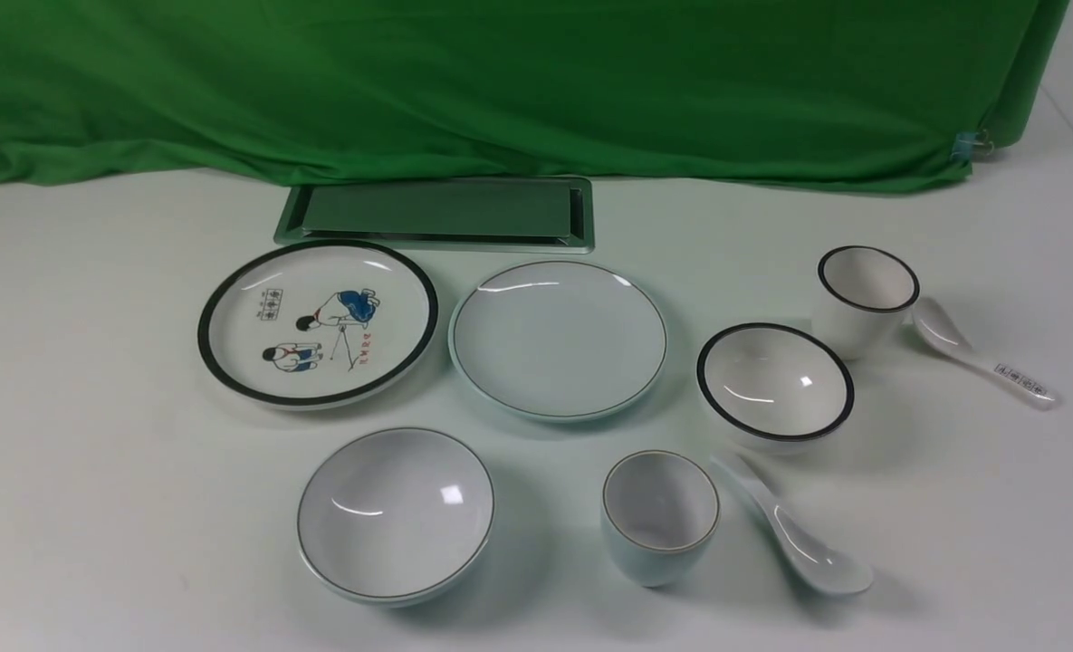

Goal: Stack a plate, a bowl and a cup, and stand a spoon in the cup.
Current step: Use the left arm to grab a blue rice bowl

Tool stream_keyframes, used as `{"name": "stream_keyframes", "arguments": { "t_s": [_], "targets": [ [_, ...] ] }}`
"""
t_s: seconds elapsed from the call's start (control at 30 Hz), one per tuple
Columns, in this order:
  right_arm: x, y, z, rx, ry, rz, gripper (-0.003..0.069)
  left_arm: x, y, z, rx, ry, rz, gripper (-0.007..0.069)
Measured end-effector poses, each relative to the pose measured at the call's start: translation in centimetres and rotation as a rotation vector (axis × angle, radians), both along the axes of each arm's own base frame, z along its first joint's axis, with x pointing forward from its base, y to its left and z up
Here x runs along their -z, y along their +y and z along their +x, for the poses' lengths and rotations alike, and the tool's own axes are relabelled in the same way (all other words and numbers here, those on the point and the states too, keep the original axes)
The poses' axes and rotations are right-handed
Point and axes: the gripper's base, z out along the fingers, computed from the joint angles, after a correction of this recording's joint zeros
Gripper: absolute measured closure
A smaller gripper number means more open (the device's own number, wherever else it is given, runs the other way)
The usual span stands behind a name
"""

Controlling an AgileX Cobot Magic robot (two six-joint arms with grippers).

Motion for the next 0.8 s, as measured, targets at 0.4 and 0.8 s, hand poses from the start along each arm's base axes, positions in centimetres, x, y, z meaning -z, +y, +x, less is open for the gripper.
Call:
{"name": "stream_keyframes", "arguments": {
  "t_s": [0.4, 0.8],
  "targets": [
    [-10.0, 1.7, 8.8, -0.315, 0.491, -0.552, 0.0645, -2.9, -0.7, 11.3, 0.313, 0.765, 0.494, 0.0595],
    [-6.3, 9.5, 12.6, -0.820, 0.817, -0.778, 0.0645, 5.5, -7.7, 20.3, 0.502, 0.935, 0.495, 0.0175]
  ]
}}
